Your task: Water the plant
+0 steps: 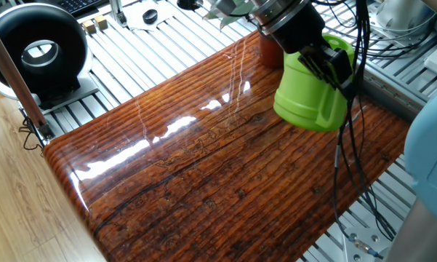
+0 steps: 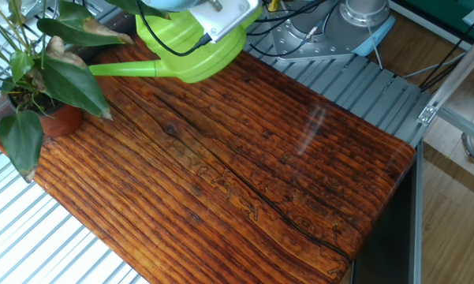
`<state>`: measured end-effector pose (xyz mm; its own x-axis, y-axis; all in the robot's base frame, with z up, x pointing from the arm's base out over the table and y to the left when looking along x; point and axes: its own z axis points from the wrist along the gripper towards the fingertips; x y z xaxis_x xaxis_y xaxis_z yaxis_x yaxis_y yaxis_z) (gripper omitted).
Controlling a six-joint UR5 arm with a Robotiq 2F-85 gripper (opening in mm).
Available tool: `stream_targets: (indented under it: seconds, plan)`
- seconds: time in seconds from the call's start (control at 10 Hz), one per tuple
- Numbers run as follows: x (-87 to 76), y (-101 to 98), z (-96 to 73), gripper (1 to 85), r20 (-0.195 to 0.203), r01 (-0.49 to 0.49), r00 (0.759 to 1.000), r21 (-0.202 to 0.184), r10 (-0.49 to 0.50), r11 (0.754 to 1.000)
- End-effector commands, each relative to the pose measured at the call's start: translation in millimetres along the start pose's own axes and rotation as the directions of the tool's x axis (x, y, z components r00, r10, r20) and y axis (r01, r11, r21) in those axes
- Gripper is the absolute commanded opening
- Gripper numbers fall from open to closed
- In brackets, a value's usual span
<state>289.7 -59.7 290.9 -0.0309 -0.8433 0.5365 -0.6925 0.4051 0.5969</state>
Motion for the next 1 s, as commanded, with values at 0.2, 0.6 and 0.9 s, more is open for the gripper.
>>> stream_targets:
  seconds: [0.2,0.6,0.9]
  plan:
    - [6.5,-11.3,2.2,1.3,0.006,0.016,1.000,0.055,-0.017,0.998]
    - [7.8,-8.8,4.3,1.3,0.009,0.006,1.000,0.058,-0.007,0.998]
    - [7.7,-8.1,6.5,1.3,0.018,0.010,1.000,0.056,-0.011,0.998]
